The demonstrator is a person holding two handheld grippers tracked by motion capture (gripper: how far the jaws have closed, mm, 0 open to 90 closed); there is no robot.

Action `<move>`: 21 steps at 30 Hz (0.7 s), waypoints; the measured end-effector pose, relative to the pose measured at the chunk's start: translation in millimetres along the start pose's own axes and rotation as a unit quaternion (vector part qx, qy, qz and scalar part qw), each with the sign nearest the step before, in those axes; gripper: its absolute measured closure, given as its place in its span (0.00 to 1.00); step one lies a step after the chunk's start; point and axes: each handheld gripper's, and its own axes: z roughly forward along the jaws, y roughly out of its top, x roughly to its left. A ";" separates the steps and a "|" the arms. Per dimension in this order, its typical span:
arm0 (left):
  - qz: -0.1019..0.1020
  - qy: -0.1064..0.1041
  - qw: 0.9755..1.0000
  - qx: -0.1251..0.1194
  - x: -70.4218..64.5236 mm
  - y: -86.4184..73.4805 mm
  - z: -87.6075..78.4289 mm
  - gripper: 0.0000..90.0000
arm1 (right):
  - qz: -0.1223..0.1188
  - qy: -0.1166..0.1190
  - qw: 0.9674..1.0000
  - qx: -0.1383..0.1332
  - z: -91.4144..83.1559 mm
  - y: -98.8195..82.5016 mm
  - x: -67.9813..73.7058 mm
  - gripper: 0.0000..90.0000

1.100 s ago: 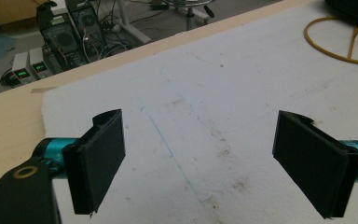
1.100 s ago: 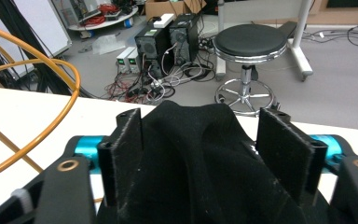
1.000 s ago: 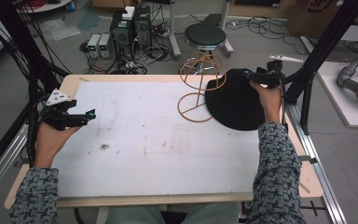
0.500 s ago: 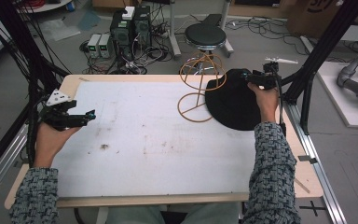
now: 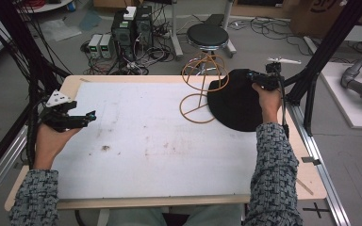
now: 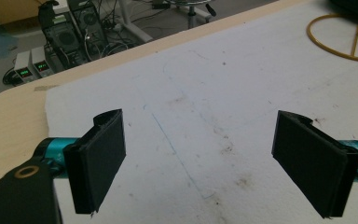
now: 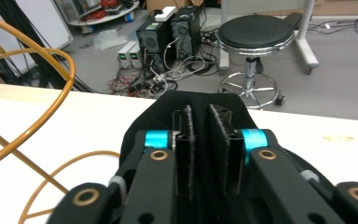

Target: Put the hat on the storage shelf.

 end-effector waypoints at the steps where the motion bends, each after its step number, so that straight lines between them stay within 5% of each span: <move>1: 0.000 0.000 1.000 0.000 0.2 0.0 -0.2 0.20 | 0.001 0.000 1.000 0.001 -0.7 0.3 0.4 0.94; 21: -0.003 0.000 1.000 -0.006 0.9 0.9 -2.4 0.20 | 0.019 -0.050 0.996 -0.066 -43.6 18.4 -10.4 0.97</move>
